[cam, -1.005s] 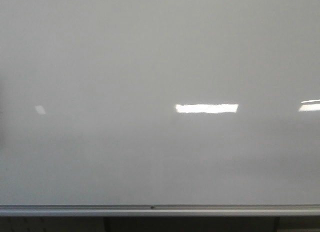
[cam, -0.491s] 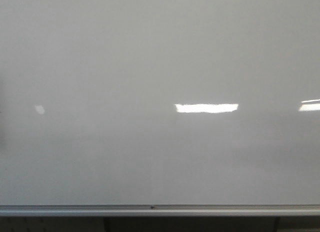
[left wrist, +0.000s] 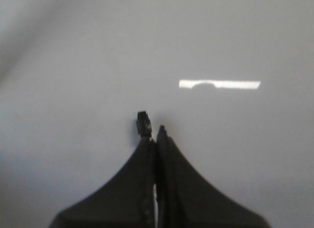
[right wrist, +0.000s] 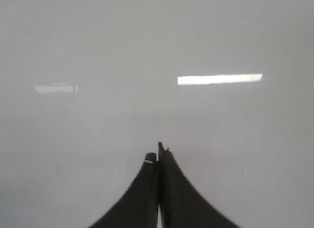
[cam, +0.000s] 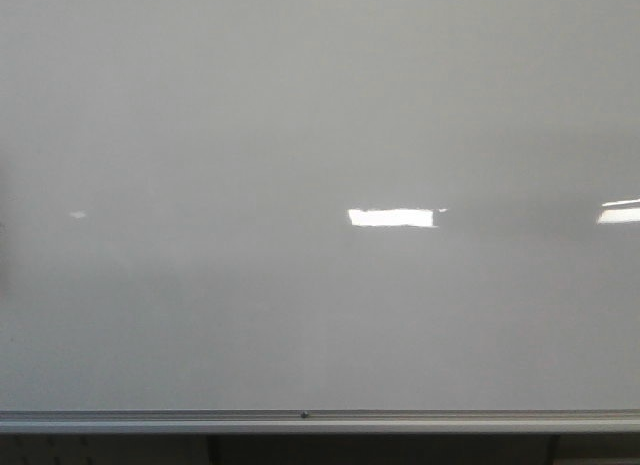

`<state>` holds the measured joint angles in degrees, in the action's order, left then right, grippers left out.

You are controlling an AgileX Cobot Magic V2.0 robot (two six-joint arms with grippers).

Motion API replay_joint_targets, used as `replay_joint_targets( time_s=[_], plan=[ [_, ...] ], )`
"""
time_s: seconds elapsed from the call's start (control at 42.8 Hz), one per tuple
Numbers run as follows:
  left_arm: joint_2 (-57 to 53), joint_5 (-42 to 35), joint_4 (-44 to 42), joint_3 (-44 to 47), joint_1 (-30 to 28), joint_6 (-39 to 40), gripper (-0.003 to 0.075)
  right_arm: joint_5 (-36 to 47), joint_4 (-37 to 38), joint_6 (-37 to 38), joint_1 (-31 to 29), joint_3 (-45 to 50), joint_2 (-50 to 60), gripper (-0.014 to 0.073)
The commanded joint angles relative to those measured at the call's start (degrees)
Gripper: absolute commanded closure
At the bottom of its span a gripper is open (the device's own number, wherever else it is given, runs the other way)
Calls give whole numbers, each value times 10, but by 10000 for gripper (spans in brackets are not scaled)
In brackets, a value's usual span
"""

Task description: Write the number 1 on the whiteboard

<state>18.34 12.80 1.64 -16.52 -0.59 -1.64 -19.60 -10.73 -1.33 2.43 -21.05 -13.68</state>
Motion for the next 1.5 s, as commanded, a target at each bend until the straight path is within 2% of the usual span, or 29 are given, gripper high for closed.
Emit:
replay_joint_targets(
  time_s=[0.0,0.093,0.14,0.234,0.351,0.444,0.584,0.748,0.911,1.028,1.122,1.472],
  plan=[
    [48,-40,-2,-24,0,2,741,31,-1,1,-1,-24,-42,652],
    [73,-53,-2,-24,0,2,735,31,-1,1,-1,-24,-50,647],
    [81,-58,-2,-24,0,2,708,32,-1,1,-1,-24,-50,633],
    [89,-60,-2,-24,0,2,550,36,-1,1,-1,-24,-50,526],
    [91,-60,-2,-24,0,2,256,35,-1,1,-1,-24,-50,316],
    [91,-63,0,-23,0,2,124,34,-1,1,-1,-24,-50,202],
    [99,-58,15,-23,1,2,122,34,-1,1,-1,-24,-50,180],
    [183,-80,16,-23,2,2,124,35,-1,1,-1,-24,-50,180],
    [313,-162,78,-28,2,2,124,34,-1,1,-1,-24,-50,180],
    [401,-249,81,-28,2,2,124,31,-1,1,-1,-24,-50,180],
    [460,-288,82,-33,2,2,124,28,-1,1,-1,-24,-50,180],
    [640,-306,82,-131,2,5,124,27,-1,1,-1,-24,-50,180]
  ],
)
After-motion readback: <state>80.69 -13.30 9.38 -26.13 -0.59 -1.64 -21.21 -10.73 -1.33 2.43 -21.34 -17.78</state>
